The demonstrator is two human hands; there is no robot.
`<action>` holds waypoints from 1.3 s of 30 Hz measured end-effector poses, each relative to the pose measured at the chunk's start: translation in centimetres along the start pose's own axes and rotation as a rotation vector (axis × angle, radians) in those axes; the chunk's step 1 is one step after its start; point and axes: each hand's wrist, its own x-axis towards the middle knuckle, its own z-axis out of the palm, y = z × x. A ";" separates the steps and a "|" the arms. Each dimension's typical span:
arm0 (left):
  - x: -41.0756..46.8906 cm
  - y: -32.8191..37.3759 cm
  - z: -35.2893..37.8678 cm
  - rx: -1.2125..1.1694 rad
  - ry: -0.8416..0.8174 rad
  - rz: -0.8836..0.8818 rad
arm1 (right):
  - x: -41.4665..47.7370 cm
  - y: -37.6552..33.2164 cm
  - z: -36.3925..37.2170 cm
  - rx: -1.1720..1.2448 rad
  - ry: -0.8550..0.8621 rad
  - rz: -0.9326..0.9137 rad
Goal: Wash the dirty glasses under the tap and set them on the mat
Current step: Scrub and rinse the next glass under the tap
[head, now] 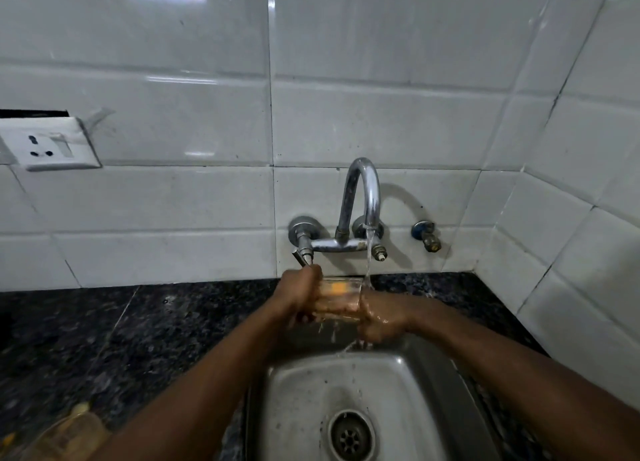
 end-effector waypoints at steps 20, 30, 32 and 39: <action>0.0 -1.7 0.1 -0.147 0.080 0.238 | 0.1 1.1 0.4 -0.384 0.132 -0.107; 0.3 -2.3 0.7 -0.024 0.092 0.216 | -0.4 1.9 0.7 -0.571 0.142 -0.161; 0.4 -1.5 0.7 0.078 0.014 -0.089 | -0.5 3.0 1.1 -0.727 0.188 -0.183; -0.7 -1.8 1.7 -0.047 0.080 0.260 | -1.3 2.0 0.1 -0.352 0.128 -0.080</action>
